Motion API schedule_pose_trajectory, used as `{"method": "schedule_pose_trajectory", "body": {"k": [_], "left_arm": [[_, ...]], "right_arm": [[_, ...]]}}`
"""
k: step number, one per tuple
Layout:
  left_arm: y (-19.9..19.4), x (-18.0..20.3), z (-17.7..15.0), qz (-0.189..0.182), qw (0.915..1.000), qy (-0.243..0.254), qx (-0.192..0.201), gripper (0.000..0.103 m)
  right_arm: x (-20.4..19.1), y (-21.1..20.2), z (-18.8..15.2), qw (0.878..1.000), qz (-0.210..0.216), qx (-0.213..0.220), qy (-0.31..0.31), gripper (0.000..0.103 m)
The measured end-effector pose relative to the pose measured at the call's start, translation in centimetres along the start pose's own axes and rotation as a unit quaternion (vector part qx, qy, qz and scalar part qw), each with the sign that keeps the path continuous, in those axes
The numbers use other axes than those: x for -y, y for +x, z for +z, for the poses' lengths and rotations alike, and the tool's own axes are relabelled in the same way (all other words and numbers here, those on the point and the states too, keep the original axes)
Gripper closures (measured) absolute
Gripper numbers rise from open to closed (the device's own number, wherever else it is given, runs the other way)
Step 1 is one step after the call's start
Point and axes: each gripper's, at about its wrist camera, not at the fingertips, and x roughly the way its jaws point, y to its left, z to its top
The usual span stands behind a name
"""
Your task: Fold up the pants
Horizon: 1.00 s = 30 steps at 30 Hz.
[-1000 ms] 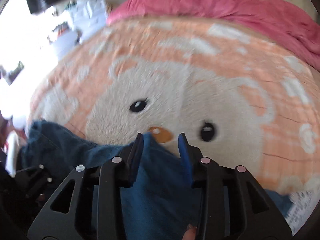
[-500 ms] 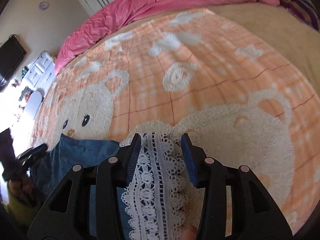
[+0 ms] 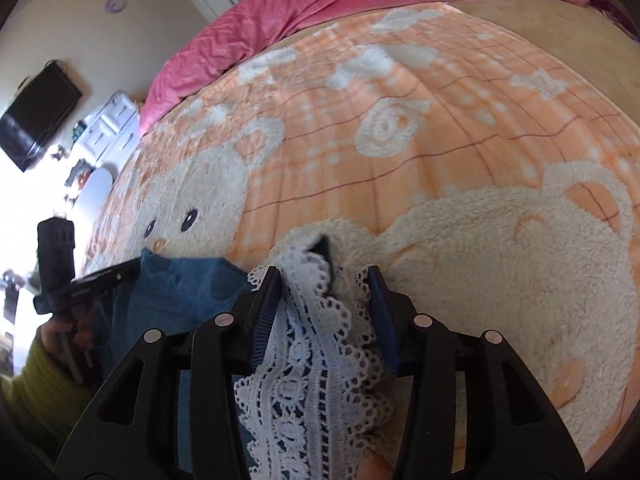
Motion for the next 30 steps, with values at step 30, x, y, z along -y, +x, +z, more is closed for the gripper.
{"method": "schedule_pose_trajectory", "body": {"k": [30], "left_arm": [[1.4, 1.4, 2.2, 0.077, 0.9947, 0.034, 0.059, 0.095]], "right_arm": [[0.6, 1.9, 4.0, 0.991, -0.129, 0.012, -0.045, 0.061]]}}
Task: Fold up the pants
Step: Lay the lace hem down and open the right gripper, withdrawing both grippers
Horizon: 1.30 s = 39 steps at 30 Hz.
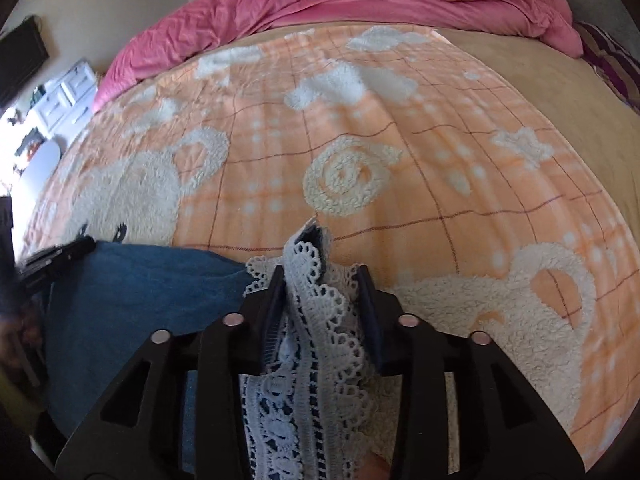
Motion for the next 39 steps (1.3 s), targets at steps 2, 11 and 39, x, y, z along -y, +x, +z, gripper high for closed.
{"method": "schedule_pose_trajectory", "body": {"k": [2, 11, 39], "left_arm": [[-0.7, -0.2, 0.0, 0.000, 1.0000, 0.000, 0.005, 0.095], [-8.0, -0.7, -3.9, -0.001, 0.9992, 0.003, 0.039, 0.065], [-17.5, -12.5, -11.6, 0.032, 0.9879, -0.148, 0.034, 0.029]], "right_arm": [[-0.1, -1.2, -0.2, 0.998, -0.060, 0.007, -0.011, 0.042], [-0.4, -10.9, -7.9, 0.996, -0.036, 0.078, 0.019, 0.036], [0.0, -9.6, -14.5, 0.988, 0.058, 0.034, 0.138, 0.057]]}}
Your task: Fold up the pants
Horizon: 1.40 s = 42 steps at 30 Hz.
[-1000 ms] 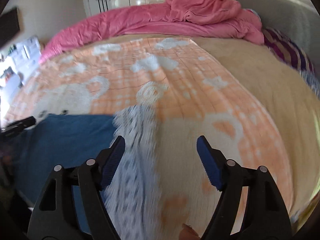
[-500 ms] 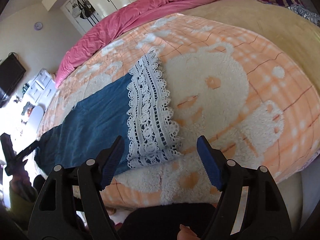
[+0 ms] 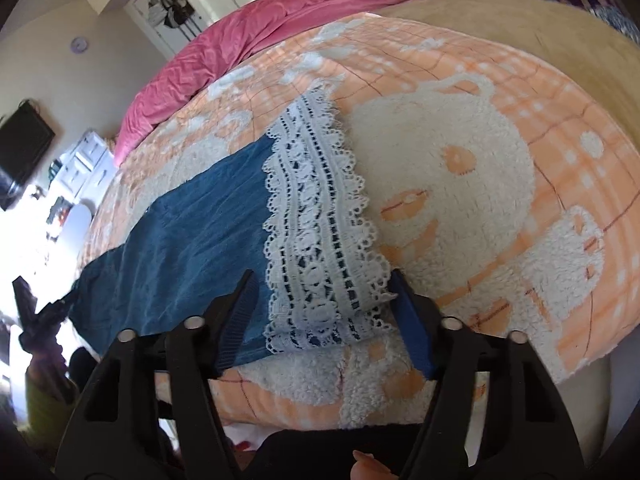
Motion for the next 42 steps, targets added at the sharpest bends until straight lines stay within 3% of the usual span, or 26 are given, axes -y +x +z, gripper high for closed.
{"method": "schedule_pose_trajectory", "body": {"k": [1, 3, 7, 9, 12, 14, 16, 21, 24, 27, 30, 32, 36, 40, 42], "left_arm": [[0.5, -0.4, -0.1, -0.011, 0.9997, -0.023, -0.001, 0.043], [0.7, -0.7, -0.2, 0.004, 0.9998, -0.021, 0.002, 0.061], [-1.2, -1.1, -0.1, 0.005, 0.9999, 0.001, 0.011, 0.068], [-2.1, -1.0, -0.3, 0.023, 0.9992, 0.022, 0.024, 0.068], [-1.6, -1.8, -0.8, 0.021, 0.9996, 0.006, 0.015, 0.067], [-0.8, -2.5, -1.1, 0.024, 0.9996, -0.009, 0.008, 0.063], [-0.1, -3.0, -1.2, 0.036, 0.9993, -0.012, 0.002, 0.053], [-0.9, -3.1, -1.1, 0.037, 0.9992, -0.017, 0.004, 0.048], [-2.2, -2.9, -0.7, 0.039, 0.9990, -0.014, 0.016, 0.043], [-3.3, -2.9, -0.5, 0.050, 0.9985, -0.003, 0.022, 0.036], [-4.6, -3.1, -0.5, 0.057, 0.9980, -0.002, 0.028, 0.035], [-6.2, -2.9, -0.5, 0.070, 0.9964, 0.001, 0.048, 0.036], [-8.2, -0.8, 0.2, 0.057, 0.9951, 0.027, 0.076, 0.036], [-6.2, 4.9, 1.1, 0.008, 0.9939, 0.092, 0.062, 0.036], [-4.0, 8.6, 1.0, -0.032, 0.9891, 0.137, 0.045, 0.036]], "right_arm": [[0.1, 0.0, 0.0, 1.000, -0.005, 0.000, 0.001, 0.073], [0.2, -0.1, -0.1, 1.000, -0.004, -0.004, -0.004, 0.080], [-0.9, -0.8, -0.5, 0.999, -0.033, -0.002, -0.040, 0.082], [-1.8, -1.0, -0.9, 0.996, -0.059, 0.000, -0.073, 0.081], [-3.0, -0.3, -1.8, 0.987, -0.110, -0.007, -0.113, 0.073], [-3.3, -0.2, -2.1, 0.984, -0.126, -0.002, -0.123, 0.071], [-3.4, -0.3, -2.1, 0.982, -0.141, -0.001, -0.125, 0.062], [-2.8, -1.5, -2.1, 0.983, -0.151, 0.001, -0.105, 0.043], [-3.3, -3.0, -2.4, 0.983, -0.150, 0.022, -0.103, 0.039], [-4.4, -4.4, -2.5, 0.983, -0.140, 0.045, -0.111, 0.037], [-6.0, -5.2, -2.1, 0.985, -0.113, 0.065, -0.113, 0.035], [-7.0, -5.0, -2.0, 0.986, -0.090, 0.064, -0.121, 0.033], [-10.7, -3.0, -1.4, 0.983, -0.057, 0.053, -0.164, 0.029], [-14.1, 0.5, -0.4, 0.981, -0.027, 0.029, -0.191, 0.028], [-15.3, 2.1, -0.2, 0.981, -0.010, 0.012, -0.193, 0.028]]}}
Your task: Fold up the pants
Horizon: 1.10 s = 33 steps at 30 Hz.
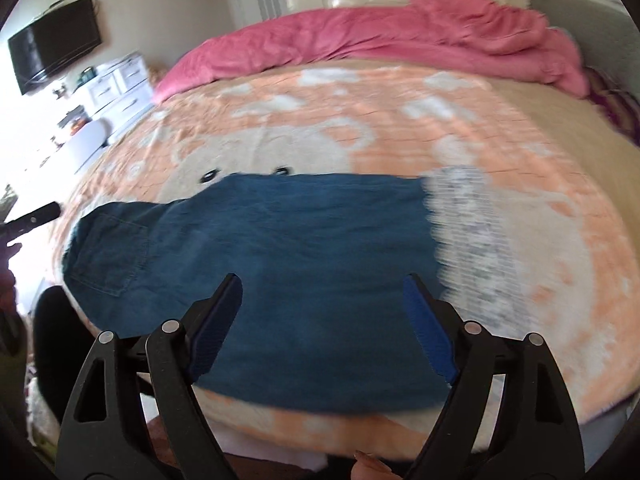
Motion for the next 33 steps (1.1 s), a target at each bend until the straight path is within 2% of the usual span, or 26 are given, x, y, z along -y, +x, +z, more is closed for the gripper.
{"method": "schedule_pose_trajectory", "body": {"k": [3, 6, 10, 12, 14, 18, 20, 24, 27, 33], "left_arm": [[4.4, 4.0, 0.2, -0.024, 0.9974, 0.053, -0.042, 0.036], [9.0, 5.8, -0.4, -0.040, 0.9926, 0.065, -0.095, 0.036], [12.8, 5.8, -0.3, -0.041, 0.9906, 0.059, -0.117, 0.036], [14.5, 5.2, 0.0, -0.023, 0.9901, 0.054, -0.128, 0.036], [15.4, 4.4, 0.3, -0.024, 0.9906, 0.042, -0.128, 0.036], [15.5, 2.9, 0.8, -0.026, 0.9925, 0.027, -0.117, 0.036], [15.9, 2.7, 0.8, -0.029, 0.9925, 0.019, -0.117, 0.036], [15.4, 3.8, 0.4, -0.010, 0.9942, 0.040, -0.100, 0.036], [13.9, 3.9, 0.4, -0.015, 0.9947, 0.036, -0.095, 0.028], [10.2, 5.8, -0.4, -0.015, 0.9944, 0.070, -0.078, 0.021]], "right_arm": [[-1.4, 2.5, 0.6, 1.000, 0.009, -0.021, -0.004, 0.028], [-2.3, 4.4, 0.7, 0.999, 0.022, -0.037, 0.001, 0.028], [-2.0, 5.5, 0.5, 0.999, 0.005, -0.045, 0.001, 0.027], [-1.0, 5.8, 0.4, 0.999, -0.016, -0.048, 0.010, 0.026], [0.0, 5.7, 0.2, 0.998, -0.038, -0.051, 0.017, 0.026], [3.4, 5.0, -0.5, 0.992, -0.101, -0.054, 0.047, 0.025], [4.5, 4.9, -0.8, 0.993, -0.075, -0.048, 0.075, 0.025], [4.0, 4.5, -1.1, 0.994, -0.077, -0.037, 0.067, 0.023], [4.3, 2.6, -1.4, 0.994, -0.061, -0.009, 0.092, 0.022], [5.6, -2.0, -2.8, 0.989, -0.066, 0.037, 0.126, 0.016]]}}
